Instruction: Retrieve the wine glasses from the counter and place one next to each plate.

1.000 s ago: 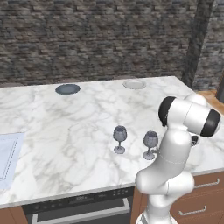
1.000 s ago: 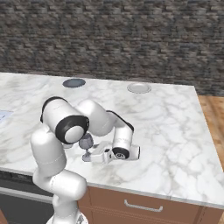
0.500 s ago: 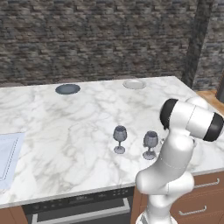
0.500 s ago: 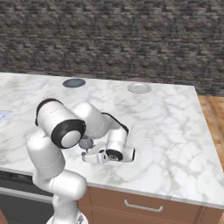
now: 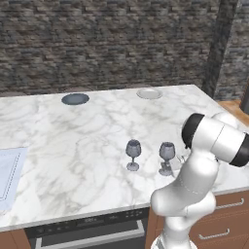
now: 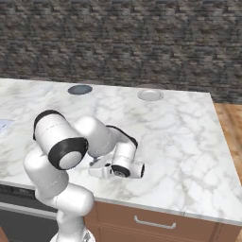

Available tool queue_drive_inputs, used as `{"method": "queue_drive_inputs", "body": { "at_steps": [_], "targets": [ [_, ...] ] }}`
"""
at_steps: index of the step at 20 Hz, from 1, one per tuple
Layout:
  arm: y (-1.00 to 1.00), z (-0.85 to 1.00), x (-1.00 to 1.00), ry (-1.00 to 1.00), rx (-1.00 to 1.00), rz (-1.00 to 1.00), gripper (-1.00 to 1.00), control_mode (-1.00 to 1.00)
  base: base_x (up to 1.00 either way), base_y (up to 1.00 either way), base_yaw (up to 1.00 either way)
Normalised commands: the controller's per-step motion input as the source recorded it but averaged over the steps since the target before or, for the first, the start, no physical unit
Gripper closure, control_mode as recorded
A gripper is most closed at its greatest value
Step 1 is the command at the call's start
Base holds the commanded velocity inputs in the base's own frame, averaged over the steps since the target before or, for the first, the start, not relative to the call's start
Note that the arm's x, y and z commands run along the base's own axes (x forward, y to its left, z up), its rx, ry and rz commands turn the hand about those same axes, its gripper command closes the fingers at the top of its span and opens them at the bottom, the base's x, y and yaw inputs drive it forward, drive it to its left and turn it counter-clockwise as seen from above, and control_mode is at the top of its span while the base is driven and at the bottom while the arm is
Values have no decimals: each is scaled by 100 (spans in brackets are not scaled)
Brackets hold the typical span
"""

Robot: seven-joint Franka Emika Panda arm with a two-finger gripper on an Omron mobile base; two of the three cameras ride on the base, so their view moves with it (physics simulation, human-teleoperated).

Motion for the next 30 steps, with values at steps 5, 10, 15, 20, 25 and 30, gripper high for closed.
{"method": "queue_drive_inputs", "body": {
  "at_steps": [5, 10, 15, 20, 25, 30],
  "targets": [
    [0, 50, -36, -10, 0, -4, 100, -100, 0, 0, 0],
    [0, 96, -39, -21, -2, -6, 100, -100, 0, 0, 0],
    [0, 100, -28, -9, -5, -5, 100, -100, 0, 0, 0],
    [0, 88, -11, 0, -12, -8, 100, -100, 0, 0, 0],
    [5, 68, -2, 0, -14, -9, 100, -100, 0, 0, 0],
    [-5, 11, -6, 0, -3, -3, 100, 100, -26, -39, -10]
  ]
}}
